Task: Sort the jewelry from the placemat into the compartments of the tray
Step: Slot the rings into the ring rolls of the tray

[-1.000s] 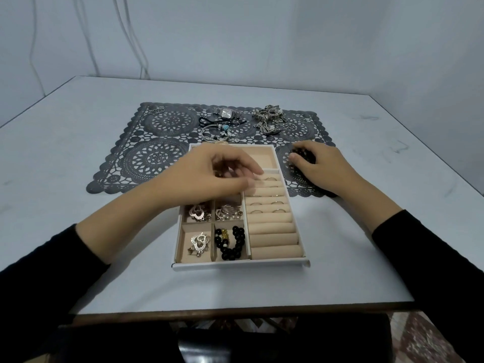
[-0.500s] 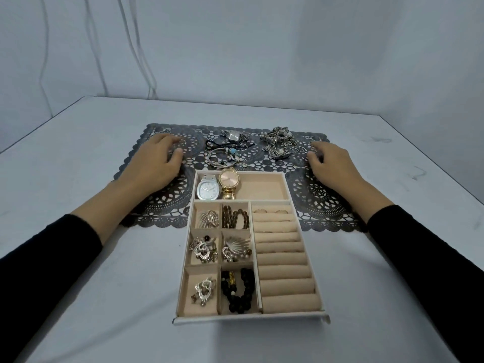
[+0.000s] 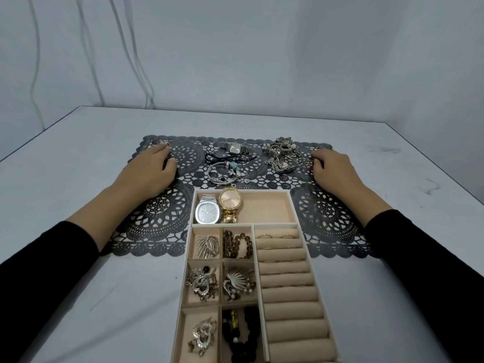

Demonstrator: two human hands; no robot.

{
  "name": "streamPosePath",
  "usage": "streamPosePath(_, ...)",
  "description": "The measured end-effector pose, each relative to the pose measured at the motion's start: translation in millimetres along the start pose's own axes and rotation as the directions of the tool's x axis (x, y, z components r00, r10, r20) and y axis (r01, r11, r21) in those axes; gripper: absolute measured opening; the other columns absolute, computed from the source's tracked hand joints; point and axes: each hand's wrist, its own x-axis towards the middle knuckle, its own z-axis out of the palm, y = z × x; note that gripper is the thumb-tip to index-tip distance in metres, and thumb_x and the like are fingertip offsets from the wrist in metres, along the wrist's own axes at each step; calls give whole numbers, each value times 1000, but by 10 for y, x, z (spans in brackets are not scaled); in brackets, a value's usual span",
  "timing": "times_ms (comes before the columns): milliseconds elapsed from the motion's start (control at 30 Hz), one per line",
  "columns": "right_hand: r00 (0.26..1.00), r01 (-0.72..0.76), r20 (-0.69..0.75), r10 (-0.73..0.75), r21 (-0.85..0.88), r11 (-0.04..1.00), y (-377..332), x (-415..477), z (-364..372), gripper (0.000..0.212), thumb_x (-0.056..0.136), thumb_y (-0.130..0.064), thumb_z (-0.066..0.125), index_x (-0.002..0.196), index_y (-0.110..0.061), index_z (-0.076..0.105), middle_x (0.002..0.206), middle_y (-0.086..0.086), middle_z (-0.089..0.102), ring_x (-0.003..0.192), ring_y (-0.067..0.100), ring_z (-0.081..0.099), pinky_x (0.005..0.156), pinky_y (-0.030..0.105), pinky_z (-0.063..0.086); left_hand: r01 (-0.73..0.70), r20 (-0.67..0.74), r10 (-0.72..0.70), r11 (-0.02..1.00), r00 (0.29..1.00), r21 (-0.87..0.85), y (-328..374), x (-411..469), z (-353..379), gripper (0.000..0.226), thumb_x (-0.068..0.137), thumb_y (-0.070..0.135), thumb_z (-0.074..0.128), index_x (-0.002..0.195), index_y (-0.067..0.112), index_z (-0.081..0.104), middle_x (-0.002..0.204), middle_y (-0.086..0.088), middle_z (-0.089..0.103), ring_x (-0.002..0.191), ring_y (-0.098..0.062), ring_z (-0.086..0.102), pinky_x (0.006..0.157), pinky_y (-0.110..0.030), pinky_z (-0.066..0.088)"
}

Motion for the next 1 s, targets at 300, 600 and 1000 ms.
streamPosePath(300,994,-12,-102,32,199,980,1,-68,-61,27,92,-5,53,109,-13,72,113,7,69,102,21,61,88,21,40,-246,-66,242,968,968,-46,123,-143,-51,35,98,18,48,130,14,62,139,-2,57,128,-20,50,107,-33,35)
streamPosePath(600,997,-11,-76,31,248,969,13,-95,-99,23,94,-13,56,112,-15,71,114,6,67,96,12,54,92,26,43,-230,-156,196,943,968,-242,143,-134,-56,25,96,20,56,118,24,68,111,10,66,96,-5,53,76,-14,36)
streamPosePath(1000,994,-10,-106,22,113,994,-19,-139,-39,17,84,-27,71,91,-12,74,96,7,69,93,22,61,78,23,38,-206,-212,169,964,963,-170,60,-15,-23,18,91,26,66,103,17,75,109,-4,69,96,-12,55,84,-26,39)
